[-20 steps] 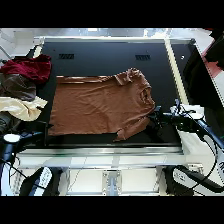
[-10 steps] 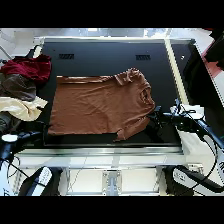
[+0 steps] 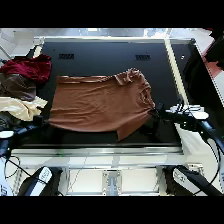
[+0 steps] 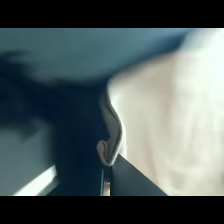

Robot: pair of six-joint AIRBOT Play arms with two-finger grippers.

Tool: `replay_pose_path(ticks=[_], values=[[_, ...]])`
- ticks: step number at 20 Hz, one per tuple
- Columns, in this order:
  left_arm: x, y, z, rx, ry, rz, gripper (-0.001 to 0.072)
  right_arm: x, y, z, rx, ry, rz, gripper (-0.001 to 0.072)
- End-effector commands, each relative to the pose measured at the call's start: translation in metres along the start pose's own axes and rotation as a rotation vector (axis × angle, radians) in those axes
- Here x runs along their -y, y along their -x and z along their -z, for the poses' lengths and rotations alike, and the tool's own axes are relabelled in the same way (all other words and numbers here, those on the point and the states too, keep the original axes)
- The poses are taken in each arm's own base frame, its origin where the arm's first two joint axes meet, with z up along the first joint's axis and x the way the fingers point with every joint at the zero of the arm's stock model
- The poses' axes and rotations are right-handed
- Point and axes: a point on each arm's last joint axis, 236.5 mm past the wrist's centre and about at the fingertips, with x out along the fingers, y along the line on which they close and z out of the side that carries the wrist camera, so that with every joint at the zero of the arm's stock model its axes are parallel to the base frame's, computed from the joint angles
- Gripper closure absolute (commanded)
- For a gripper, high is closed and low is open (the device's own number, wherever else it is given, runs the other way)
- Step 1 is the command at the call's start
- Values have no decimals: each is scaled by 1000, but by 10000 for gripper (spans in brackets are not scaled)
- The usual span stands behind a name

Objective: Fold the shirts.

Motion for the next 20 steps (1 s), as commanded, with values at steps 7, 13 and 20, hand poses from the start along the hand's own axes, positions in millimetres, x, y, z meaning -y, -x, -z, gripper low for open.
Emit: replay_pose_path(ticks=[7, 13, 20], values=[[274, 311, -6, 730, -835, 510, 698, -233, 224, 33, 424, 1006, -1, 697], [355, 443, 19, 980, -1094, 519, 698, -358, 381, 39, 939, 1286, 103, 701], [314, 284, -25, 331, -1050, 327, 698, -276, 234, -80, 392, 1005, 119, 700]])
